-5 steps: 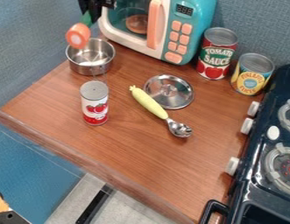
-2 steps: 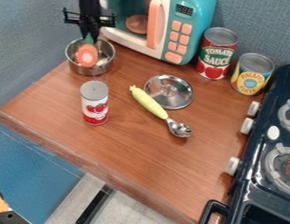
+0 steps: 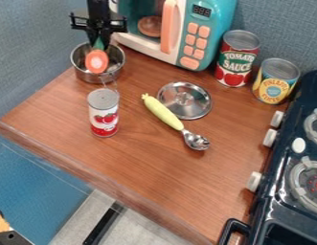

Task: Put the orange thing into the silver pot

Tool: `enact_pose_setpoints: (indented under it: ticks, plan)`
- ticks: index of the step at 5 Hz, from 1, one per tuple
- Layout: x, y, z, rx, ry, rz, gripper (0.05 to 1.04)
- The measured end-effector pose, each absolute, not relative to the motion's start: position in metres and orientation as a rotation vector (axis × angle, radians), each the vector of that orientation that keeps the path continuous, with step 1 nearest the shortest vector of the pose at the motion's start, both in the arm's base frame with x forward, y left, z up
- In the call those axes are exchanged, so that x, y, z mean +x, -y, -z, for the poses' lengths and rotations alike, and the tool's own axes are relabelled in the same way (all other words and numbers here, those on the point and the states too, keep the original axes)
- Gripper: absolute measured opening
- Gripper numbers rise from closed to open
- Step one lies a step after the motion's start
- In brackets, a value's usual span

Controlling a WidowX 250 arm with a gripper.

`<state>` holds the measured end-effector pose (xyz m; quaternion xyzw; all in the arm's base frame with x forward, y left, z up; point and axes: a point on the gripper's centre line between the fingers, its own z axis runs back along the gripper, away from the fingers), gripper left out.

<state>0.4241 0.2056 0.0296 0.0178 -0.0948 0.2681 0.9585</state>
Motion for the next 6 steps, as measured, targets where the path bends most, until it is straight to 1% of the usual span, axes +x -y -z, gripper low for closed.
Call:
enact_pose_setpoints:
  ticks: [1, 2, 3, 4, 6]
  plan:
    - [0.425, -0.202, -0.030, 0.011, 0.194, -0.533, 0.608]
    - [0.423, -0.201, -0.029, 0.010, 0.183, -0.527, 0.906]
    - [0.420, -0.199, -0.028, 0.006, 0.157, -0.521, 1.007]
    - [0.417, -0.197, -0.038, 0.013, 0.168, -0.507, 1.003]
    - [0.408, -0.182, -0.106, 0.011, 0.254, -0.474, 1.000]
